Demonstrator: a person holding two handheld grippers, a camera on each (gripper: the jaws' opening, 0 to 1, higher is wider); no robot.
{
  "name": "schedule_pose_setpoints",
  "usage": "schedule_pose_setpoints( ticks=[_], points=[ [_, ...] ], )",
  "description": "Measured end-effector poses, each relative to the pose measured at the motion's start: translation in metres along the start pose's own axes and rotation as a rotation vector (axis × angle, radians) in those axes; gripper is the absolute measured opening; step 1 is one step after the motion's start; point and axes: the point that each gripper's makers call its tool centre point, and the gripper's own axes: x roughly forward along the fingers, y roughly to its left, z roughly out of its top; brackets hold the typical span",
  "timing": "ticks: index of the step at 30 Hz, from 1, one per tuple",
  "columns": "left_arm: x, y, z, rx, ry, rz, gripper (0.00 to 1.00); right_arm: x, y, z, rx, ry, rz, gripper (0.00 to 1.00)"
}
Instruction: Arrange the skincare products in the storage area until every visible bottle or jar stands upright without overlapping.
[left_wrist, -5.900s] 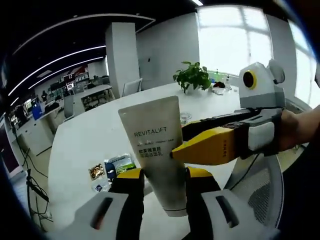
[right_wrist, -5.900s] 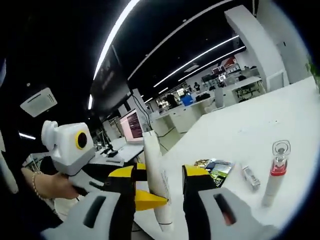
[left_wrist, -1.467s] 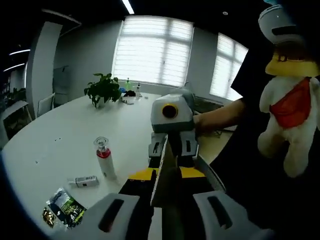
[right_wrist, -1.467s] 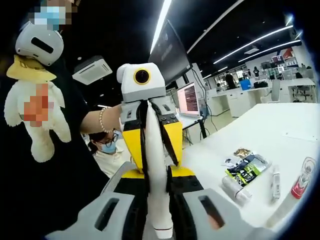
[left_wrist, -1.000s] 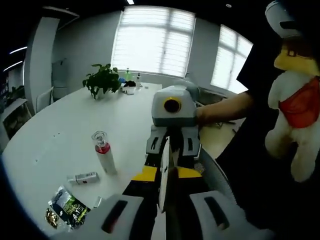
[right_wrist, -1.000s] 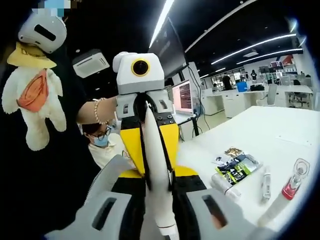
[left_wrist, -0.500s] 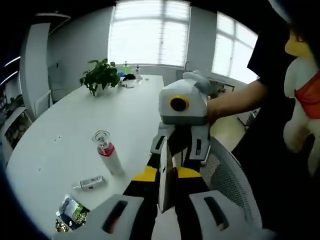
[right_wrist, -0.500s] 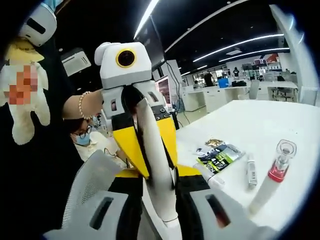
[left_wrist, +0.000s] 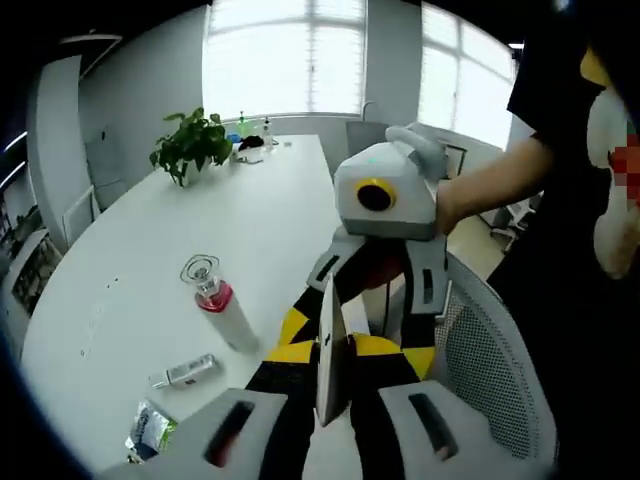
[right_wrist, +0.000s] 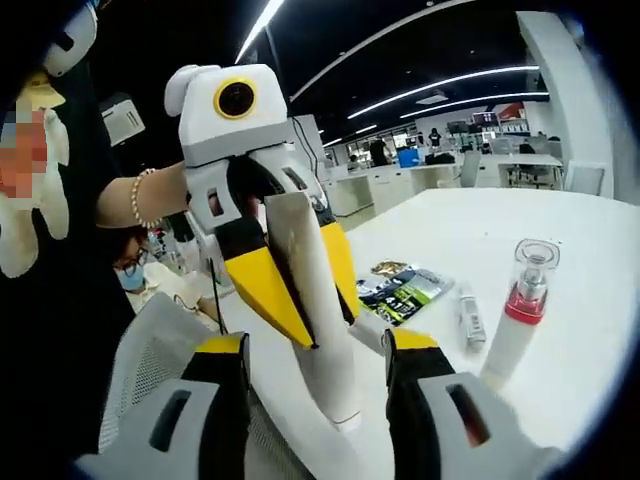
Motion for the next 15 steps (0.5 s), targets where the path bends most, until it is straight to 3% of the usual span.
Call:
schedule_pose_setpoints(
  ticks=[15],
  points=[
    [0.017, 0.021, -0.014, 0.03, 0.035, 0.022, 0.11, -0.01, -0.033, -0.007, 0.036, -0.023, -0.187, 0.88]
  ],
)
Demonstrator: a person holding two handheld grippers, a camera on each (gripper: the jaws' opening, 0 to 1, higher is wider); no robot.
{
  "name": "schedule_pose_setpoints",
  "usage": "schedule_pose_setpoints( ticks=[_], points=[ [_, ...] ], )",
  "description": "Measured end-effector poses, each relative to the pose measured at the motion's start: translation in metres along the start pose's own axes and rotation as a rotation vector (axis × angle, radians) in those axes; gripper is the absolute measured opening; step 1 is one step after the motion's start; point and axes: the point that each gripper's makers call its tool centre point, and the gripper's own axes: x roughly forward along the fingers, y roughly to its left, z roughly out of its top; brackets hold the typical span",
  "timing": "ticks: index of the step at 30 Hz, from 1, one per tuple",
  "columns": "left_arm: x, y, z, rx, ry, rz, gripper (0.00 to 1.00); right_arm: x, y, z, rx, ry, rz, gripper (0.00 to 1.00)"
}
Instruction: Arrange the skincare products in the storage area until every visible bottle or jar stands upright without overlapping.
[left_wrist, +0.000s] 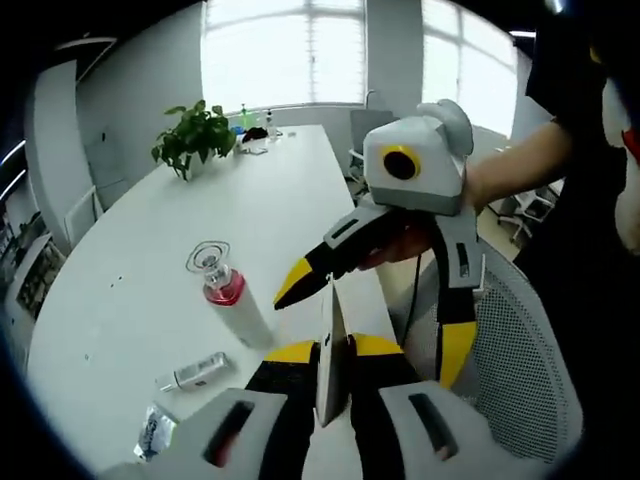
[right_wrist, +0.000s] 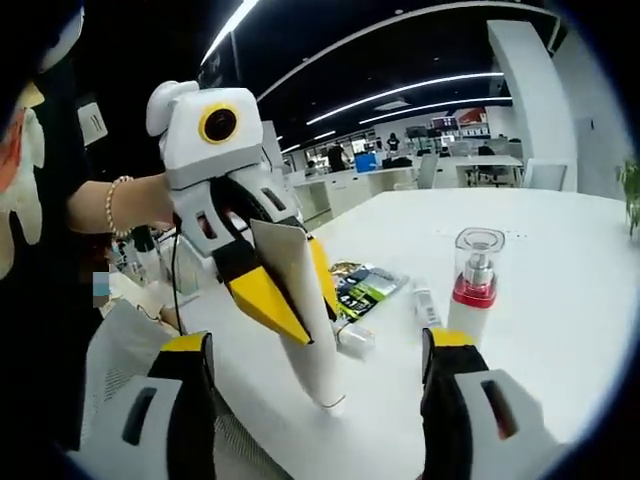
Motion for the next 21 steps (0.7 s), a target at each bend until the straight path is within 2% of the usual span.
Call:
schedule_pose_setpoints(
  ticks=[13, 21],
  points=[
    [0.013, 0.013, -0.005, 0.036, 0.011, 0.004, 0.11, -0.008, -0.02, -0.007, 0.013, 0.007, -0.115, 0.99],
    [0.019, 0.025, -0.009, 0.05, 0.02, 0.014, 0.11, -0.011, -0.024, -0.014, 0.022, 0.015, -0.153, 1.0]
  ],
)
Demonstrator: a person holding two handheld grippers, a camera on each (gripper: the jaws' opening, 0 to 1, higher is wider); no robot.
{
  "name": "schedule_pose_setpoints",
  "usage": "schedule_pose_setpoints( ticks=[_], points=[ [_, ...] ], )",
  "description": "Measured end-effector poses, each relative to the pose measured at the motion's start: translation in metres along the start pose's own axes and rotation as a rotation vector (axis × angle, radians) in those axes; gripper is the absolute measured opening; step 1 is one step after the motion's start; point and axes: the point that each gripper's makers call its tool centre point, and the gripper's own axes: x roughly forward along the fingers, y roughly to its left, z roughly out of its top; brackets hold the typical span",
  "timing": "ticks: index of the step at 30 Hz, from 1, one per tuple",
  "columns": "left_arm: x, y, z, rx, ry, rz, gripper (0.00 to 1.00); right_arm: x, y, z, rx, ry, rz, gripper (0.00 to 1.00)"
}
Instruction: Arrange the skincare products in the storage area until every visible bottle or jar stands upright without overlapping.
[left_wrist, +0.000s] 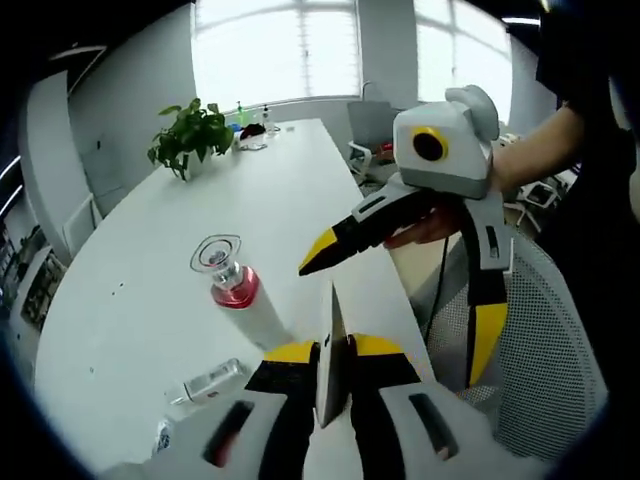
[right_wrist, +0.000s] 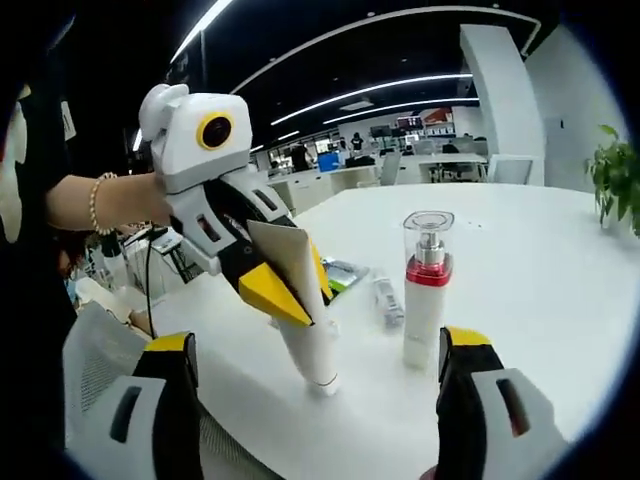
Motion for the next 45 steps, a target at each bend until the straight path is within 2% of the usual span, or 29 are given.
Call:
schedule_pose_setpoints(
  ticks=[8, 25, 37, 45],
  points=[
    [0.002, 0.021, -0.002, -0.009, -0.021, 0.018, 0.11, 0.0, -0.003, -0.001, -0.006, 0.004, -0.03, 1.0],
    [0.014, 0.062, 0.003, 0.044, -0.057, 0.056, 0.12, -0.001, -0.008, -0.003, 0.005, 0.007, -0.047, 1.0],
    [0.02, 0.08, 0.009, 0.065, -0.078, 0.066, 0.12, 0.0, -0.009, -0.004, 0.005, 0.01, -0.051, 1.0],
    [0.021, 0.083, 0.009, 0.071, -0.084, 0.068, 0.13, 0.0, -0.007, -0.004, 0.004, 0.013, -0.05, 1.0]
  ],
)
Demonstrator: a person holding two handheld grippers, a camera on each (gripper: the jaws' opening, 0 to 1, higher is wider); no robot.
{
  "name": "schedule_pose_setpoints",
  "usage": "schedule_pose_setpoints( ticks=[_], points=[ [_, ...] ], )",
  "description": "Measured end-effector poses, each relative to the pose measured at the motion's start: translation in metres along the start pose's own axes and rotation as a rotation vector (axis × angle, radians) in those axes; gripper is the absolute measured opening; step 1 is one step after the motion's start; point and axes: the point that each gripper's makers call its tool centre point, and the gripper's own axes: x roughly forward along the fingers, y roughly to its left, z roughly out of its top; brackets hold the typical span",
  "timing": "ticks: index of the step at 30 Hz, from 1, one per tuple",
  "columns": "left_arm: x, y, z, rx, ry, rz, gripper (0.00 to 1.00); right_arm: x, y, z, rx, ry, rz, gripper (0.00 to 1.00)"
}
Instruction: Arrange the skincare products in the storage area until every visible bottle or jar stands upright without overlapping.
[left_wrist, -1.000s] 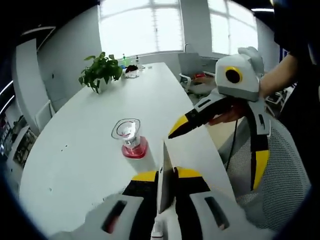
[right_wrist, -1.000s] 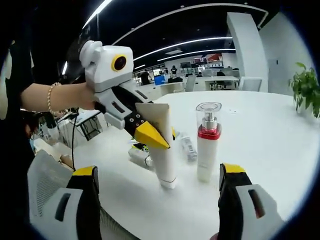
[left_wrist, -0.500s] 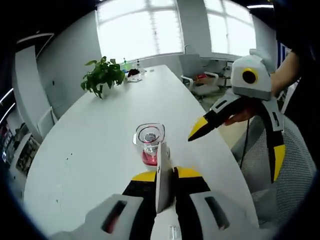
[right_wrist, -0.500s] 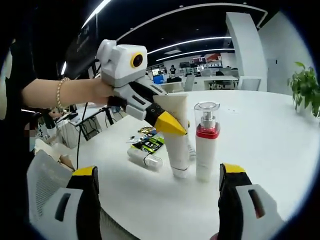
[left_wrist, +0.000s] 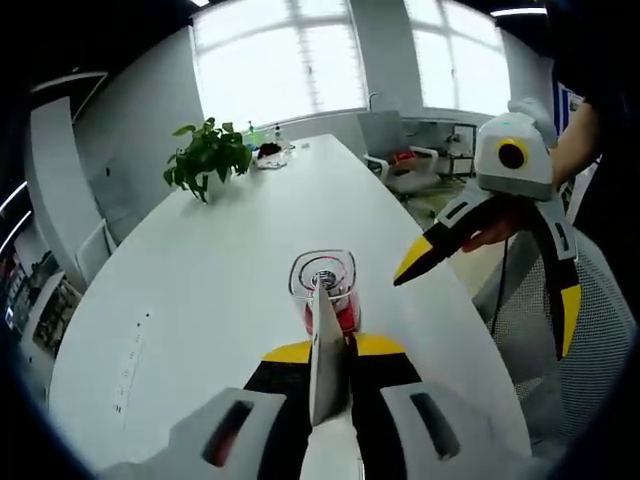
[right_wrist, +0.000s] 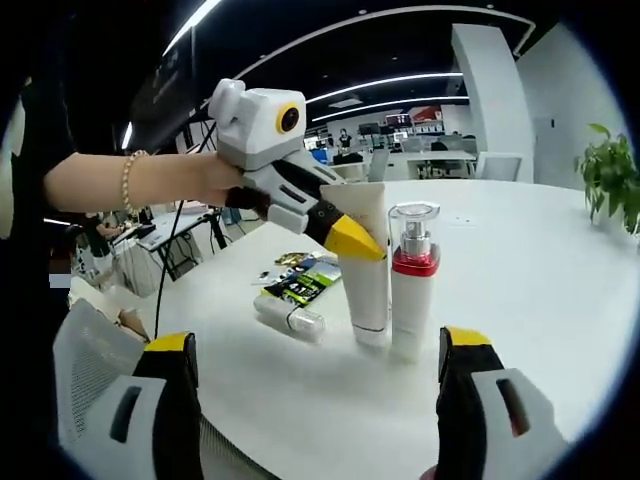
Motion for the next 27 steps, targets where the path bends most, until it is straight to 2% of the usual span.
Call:
schedule_pose_setpoints(
  ticks=[11, 16, 24, 27],
  points=[
    [-0.002, 0.003, -0.001, -0.043, -0.008, 0.015, 0.14, 0.0, -0.001, 0.0, 0.001, 0.0, -0.003, 1.0],
    [-0.008, 0.004, 0.0, -0.064, -0.008, 0.033, 0.22, 0.0, -0.001, 0.0, 0.0, -0.001, -0.001, 1.0],
    [-0.024, 0.001, -0.01, -0.107, -0.008, 0.062, 0.33, 0.0, 0.0, 0.001, -0.004, -0.003, 0.002, 1.0],
    [-0.03, -0.006, -0.012, -0.132, -0.003, 0.079, 0.38, 0.0, 0.0, 0.001, -0.008, -0.002, 0.005, 1.0]
  ],
)
